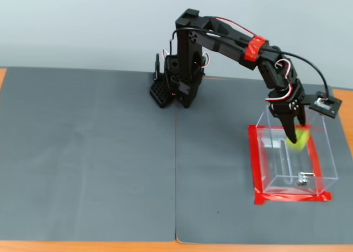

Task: Pick the green lego block and place it into the transparent box

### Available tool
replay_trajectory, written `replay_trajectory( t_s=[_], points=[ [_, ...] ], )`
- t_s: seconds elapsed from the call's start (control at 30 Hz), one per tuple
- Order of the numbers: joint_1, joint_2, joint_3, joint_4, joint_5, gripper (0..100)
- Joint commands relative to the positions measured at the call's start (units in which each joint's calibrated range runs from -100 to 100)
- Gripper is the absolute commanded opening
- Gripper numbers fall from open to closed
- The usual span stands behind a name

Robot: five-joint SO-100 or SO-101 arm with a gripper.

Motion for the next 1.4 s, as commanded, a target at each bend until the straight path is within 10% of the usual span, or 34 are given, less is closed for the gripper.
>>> replay_trajectory(
  t_s=[0.0, 0.53, 1.37],
  points=[
    [-0.3, -0.4, -3.4, -0.7, -0.1, 29],
    [2.0, -7.5, -2.3, 1.9, 0.0, 2],
    [29.1, -32.3, -2.2, 14.6, 0.0, 2]
  ],
)
